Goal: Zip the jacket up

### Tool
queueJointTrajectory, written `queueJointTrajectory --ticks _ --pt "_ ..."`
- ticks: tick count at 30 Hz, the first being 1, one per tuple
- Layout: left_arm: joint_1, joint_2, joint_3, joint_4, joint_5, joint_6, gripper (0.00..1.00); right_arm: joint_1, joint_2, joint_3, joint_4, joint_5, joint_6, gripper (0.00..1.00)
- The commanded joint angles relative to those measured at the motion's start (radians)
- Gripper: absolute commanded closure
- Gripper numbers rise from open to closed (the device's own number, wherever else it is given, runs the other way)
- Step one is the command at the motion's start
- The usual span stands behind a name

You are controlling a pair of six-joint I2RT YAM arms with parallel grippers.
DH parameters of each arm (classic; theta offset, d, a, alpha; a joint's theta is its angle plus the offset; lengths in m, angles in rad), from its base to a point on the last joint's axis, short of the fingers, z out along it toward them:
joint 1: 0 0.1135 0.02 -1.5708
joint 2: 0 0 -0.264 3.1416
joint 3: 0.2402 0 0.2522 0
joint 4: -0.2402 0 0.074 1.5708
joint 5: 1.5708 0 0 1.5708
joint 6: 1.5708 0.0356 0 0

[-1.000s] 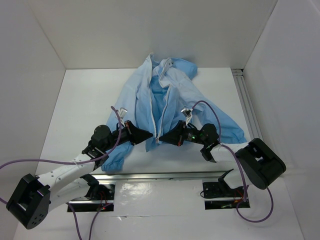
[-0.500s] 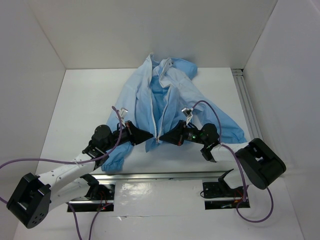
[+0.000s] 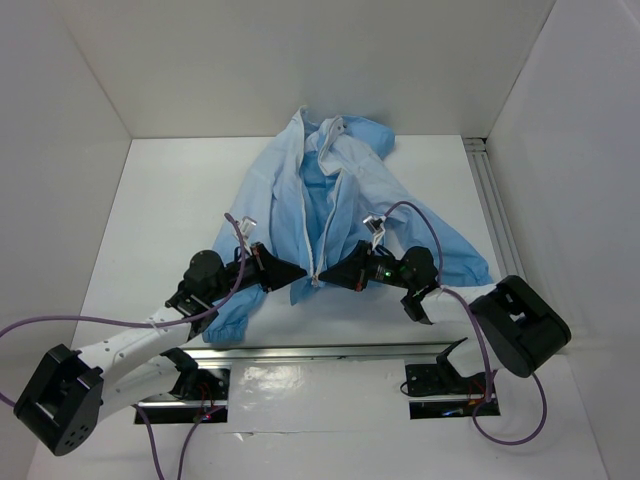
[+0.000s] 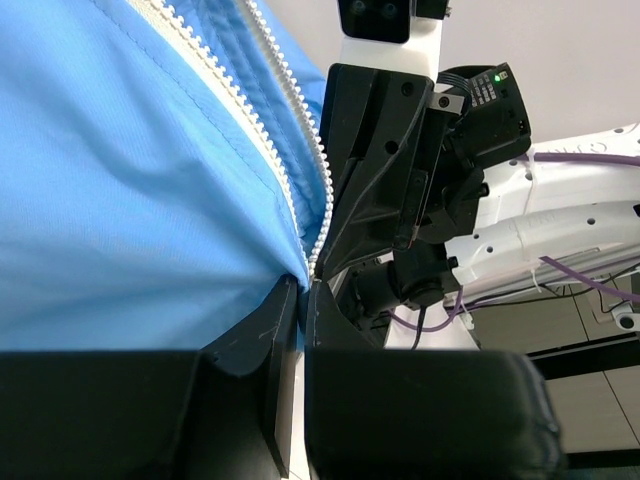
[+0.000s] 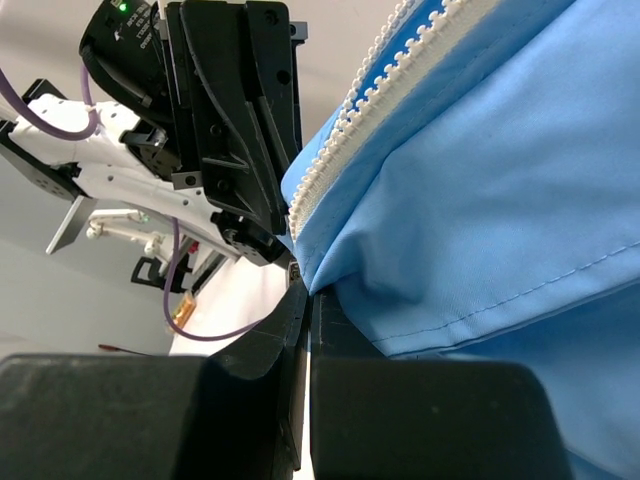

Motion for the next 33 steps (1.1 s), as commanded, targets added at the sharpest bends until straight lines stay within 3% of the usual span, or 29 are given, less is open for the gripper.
queueJointTrajectory --ticks 1,21,33 --pt "0.002 0.001 -0.003 0.08 0.031 0.002 1.0 -0.006 0.003 0.042 0.335 0.0 0.003 1.0" --pt "0.002 0.01 -0.003 0.089 0.031 0.002 1.0 0.004 -0.049 0.083 0.205 0.035 -0.084 1.0" --pt "0.002 0.01 0.007 0.062 0.04 0.011 1.0 0.053 -0.067 0.148 -0.011 0.035 -0.196 1.0"
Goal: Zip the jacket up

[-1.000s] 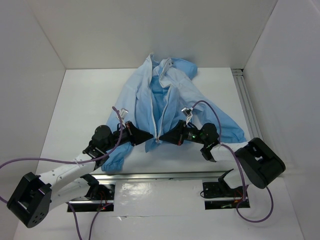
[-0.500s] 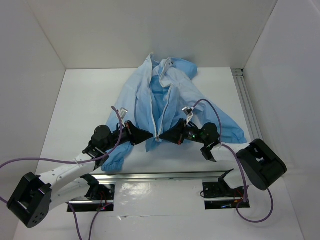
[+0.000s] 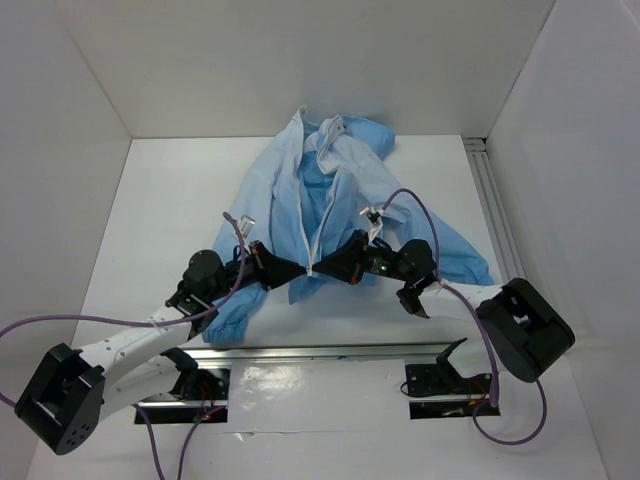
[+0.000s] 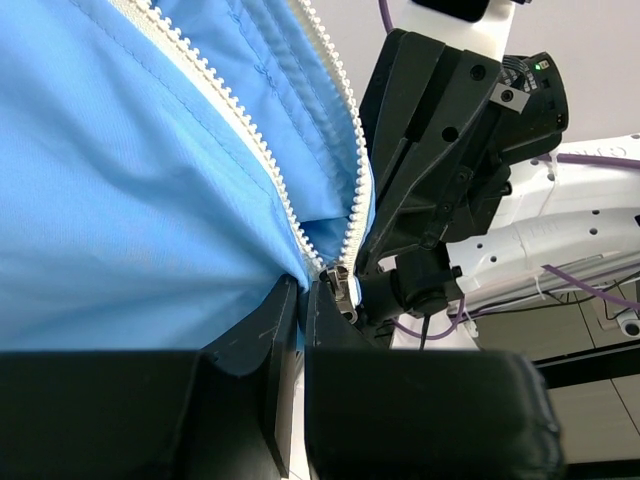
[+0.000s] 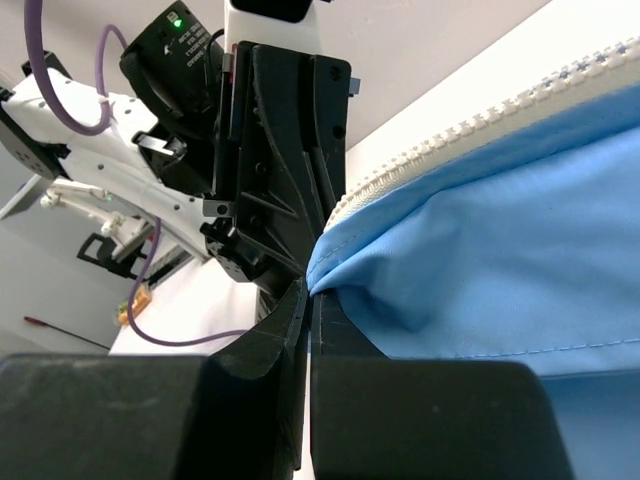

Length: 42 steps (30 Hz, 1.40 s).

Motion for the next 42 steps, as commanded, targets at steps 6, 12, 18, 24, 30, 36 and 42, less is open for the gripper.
queueJointTrajectory --ticks 6,12,18,24,30,36,42 --pt "-0.005 -0.02 0.011 0.023 0.035 0.017 1.0 0.018 -0.04 0.046 -0.007 0.045 -0.075 1.0" --pt "-0.005 -0.03 0.011 0.023 0.035 0.017 1.0 -0.002 -0.049 0.036 -0.027 0.045 -0.095 1.0" --pt "-0.005 -0.03 0.002 0.043 0.035 0.008 1.0 -0.024 -0.049 0.036 -0.045 0.036 -0.115 1.0" --pt "-0.005 -0.03 0.002 0.052 0.044 -0.001 1.0 -0.033 -0.049 0.027 -0.061 0.027 -0.124 1.0" --pt "-0.005 -0.03 0.002 0.052 0.044 -0.001 1.0 -0.033 -0.03 0.027 -0.061 0.018 -0.124 1.0" --pt "-0.005 -0.03 0.002 0.052 0.053 -0.001 1.0 -0.033 -0.011 0.038 -0.082 0.007 -0.144 1.0" --pt "-0.005 -0.03 -0.008 0.08 0.053 -0.019 1.0 -0.042 -0.029 0.056 -0.169 0.007 -0.2 1.0"
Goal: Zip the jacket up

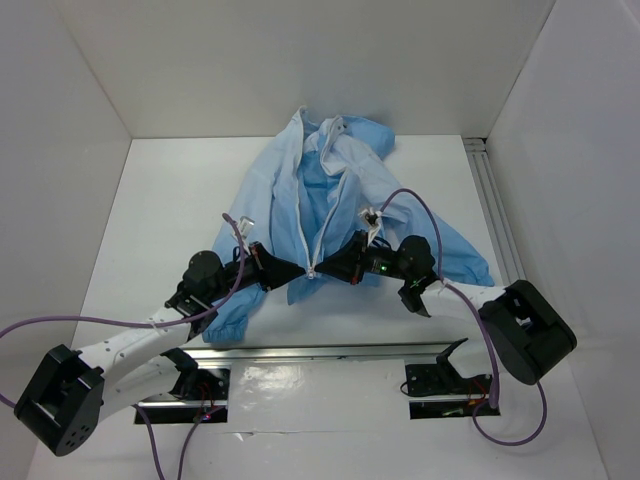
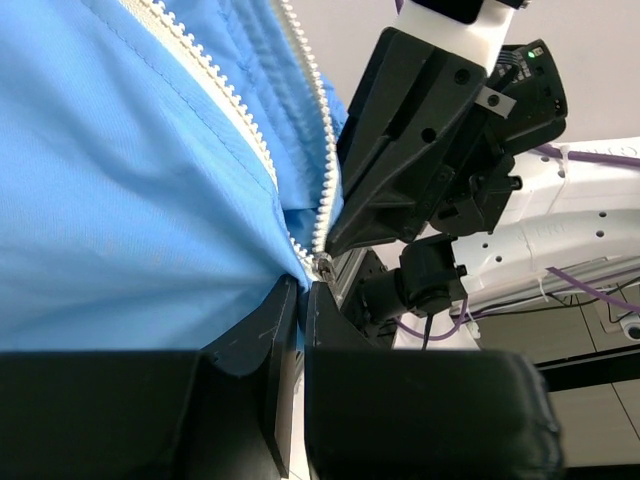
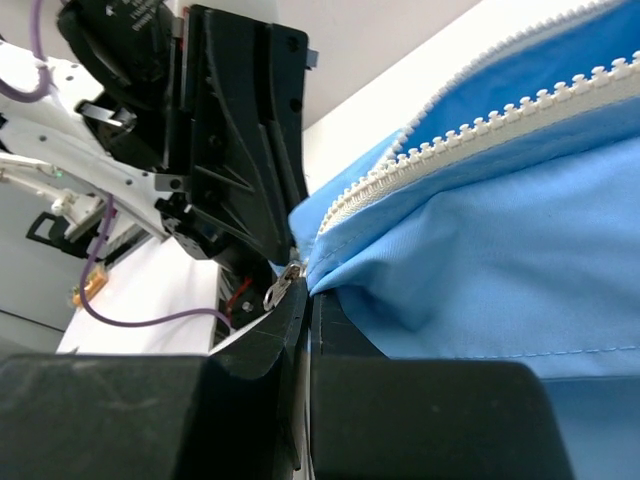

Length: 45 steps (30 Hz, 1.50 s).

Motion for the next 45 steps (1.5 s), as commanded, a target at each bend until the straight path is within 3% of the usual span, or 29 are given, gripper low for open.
queueJointTrajectory --ticks 1,13,31,45 --pt "-0.006 -0.021 -0.001 0.098 0.061 -0.019 1.0 -0.014 -0.013 0.053 -0.045 0.023 -0.075 1.0" --pt "-0.006 -0.002 -0.001 0.098 0.071 -0.01 1.0 -0.014 -0.031 0.062 -0.025 0.032 -0.055 1.0" --pt "-0.017 -0.051 0.038 -0.116 -0.006 0.146 1.0 -0.032 -0.04 0.082 -0.061 0.023 -0.046 1.0" --pt "-0.017 -0.042 0.047 -0.115 0.034 0.167 1.0 -0.041 -0.04 0.1 -0.05 0.023 -0.045 1.0"
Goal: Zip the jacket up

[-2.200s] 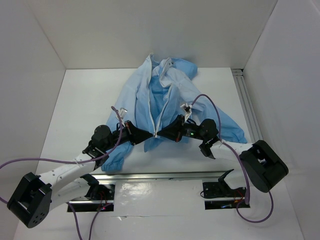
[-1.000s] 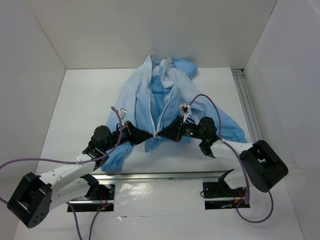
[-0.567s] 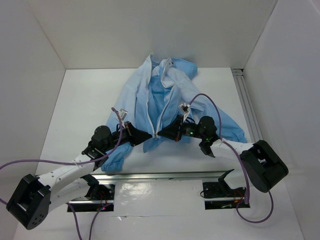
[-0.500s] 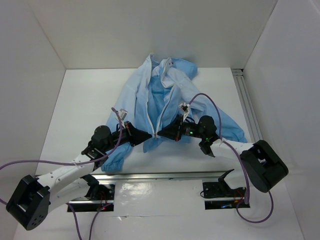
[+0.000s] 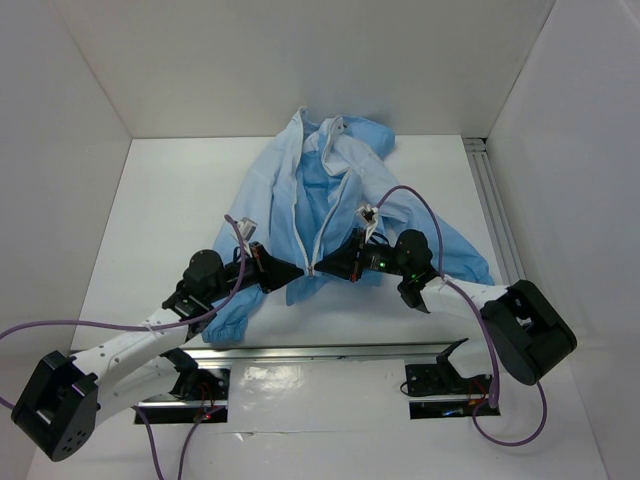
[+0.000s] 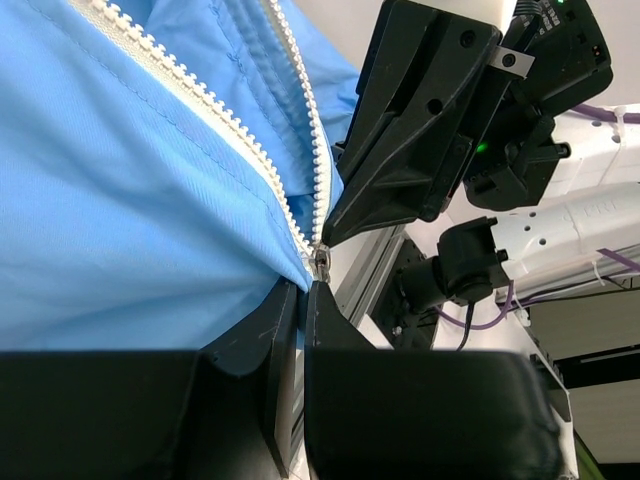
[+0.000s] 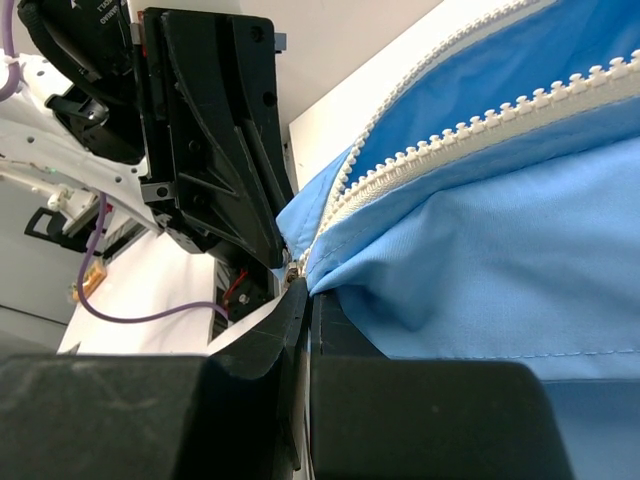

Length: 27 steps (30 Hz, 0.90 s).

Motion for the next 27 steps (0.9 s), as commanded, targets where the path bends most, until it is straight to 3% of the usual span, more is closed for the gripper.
queueJointTrajectory --ticks 1,19,27 --pt "-0.007 -0.006 0.027 -0.012 0.056 0.032 1.0 -0.027 -0.048 0.059 0.063 0.051 -0.016 1.0" --pt "-0.035 0.072 0.079 -0.155 0.083 0.116 1.0 -0.046 -0.117 0.031 -0.038 0.081 -0.036 1.0" --pt "-0.055 0.072 0.059 -0.13 0.093 0.107 1.0 -0.046 -0.166 0.002 -0.122 0.108 -0.076 1.0"
